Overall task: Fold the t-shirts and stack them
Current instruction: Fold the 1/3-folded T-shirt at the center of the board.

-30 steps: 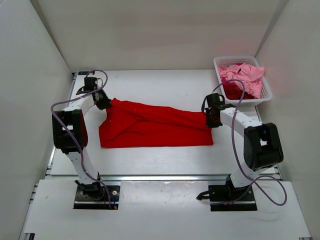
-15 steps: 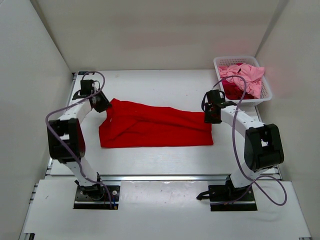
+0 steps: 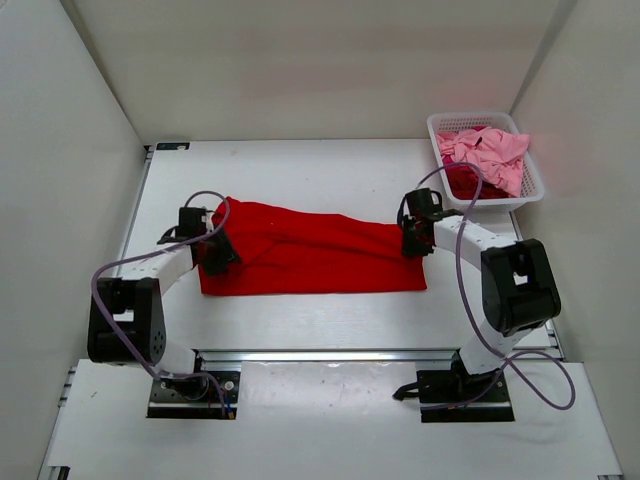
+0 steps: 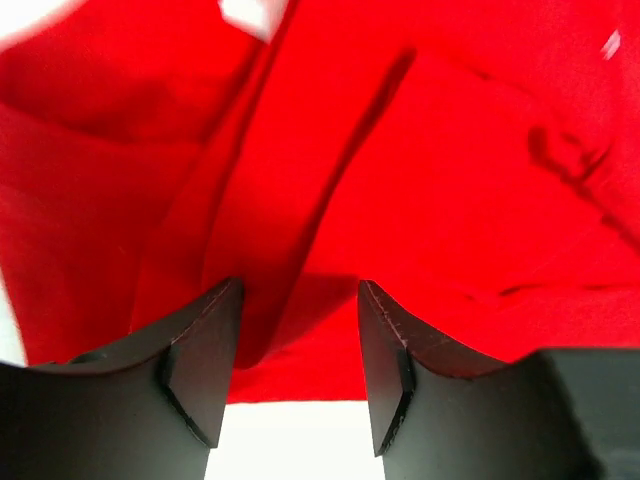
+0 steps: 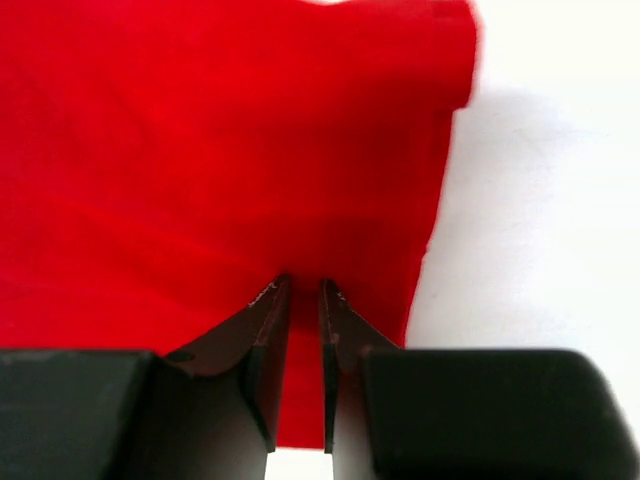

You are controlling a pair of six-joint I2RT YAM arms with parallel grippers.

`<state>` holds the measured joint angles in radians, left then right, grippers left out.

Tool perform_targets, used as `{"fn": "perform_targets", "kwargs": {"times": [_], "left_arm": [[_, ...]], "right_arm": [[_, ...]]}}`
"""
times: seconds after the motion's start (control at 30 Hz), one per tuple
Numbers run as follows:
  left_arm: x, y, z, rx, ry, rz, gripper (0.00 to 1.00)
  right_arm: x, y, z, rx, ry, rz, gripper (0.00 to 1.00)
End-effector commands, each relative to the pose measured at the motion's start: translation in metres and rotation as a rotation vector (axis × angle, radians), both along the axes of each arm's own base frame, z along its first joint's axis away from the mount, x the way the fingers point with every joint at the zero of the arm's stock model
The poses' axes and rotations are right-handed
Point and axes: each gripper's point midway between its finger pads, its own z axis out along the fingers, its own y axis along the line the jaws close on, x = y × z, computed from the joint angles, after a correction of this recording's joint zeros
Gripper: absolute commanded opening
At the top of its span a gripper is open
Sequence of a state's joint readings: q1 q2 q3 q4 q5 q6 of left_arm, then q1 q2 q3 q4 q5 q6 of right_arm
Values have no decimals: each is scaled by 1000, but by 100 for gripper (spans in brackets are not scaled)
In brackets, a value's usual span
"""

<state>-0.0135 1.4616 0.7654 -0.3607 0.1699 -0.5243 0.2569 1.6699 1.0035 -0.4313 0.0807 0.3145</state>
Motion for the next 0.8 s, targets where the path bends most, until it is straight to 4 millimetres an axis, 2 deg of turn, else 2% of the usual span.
{"fn": "perform_targets", "kwargs": {"times": [0.0,0.07,0.13,0.27,0.3,0.33,0.37,0.4,0.43,0.47,0.53,0.67,0.77], "left_arm": [[8,-7,20,31,-111,-24,60],[9,-7,24,68,-119,-33,60],[18,-3,36,58,-155,-19,59],[45,2,66,74,-278,17,60],[53,3,66,101,-273,15,60],[56,-1,57,98,-236,-2,58],[62,-6,60,89,-232,-23,58],[68,-11,53,75,-205,-54,56],[69,-10,40,73,-163,-56,55],[74,-10,41,78,-168,-64,53],[74,-10,26,78,-133,-71,52],[73,-13,16,58,-129,-83,52],[77,-17,19,44,-152,-86,51]], "right_arm": [[13,18,36,23,-134,23,16],[14,25,47,6,-157,44,17],[12,35,57,15,-171,71,18],[2,49,54,45,-170,99,18],[-4,52,52,47,-167,121,19],[-8,53,48,45,-158,119,18],[-11,54,47,45,-160,130,19],[-15,57,48,53,-160,141,18],[-18,57,49,65,-165,137,19],[-20,60,48,77,-163,156,19],[-24,64,52,79,-177,170,19],[-32,67,52,104,-181,193,19],[-40,74,44,127,-163,216,20]]}}
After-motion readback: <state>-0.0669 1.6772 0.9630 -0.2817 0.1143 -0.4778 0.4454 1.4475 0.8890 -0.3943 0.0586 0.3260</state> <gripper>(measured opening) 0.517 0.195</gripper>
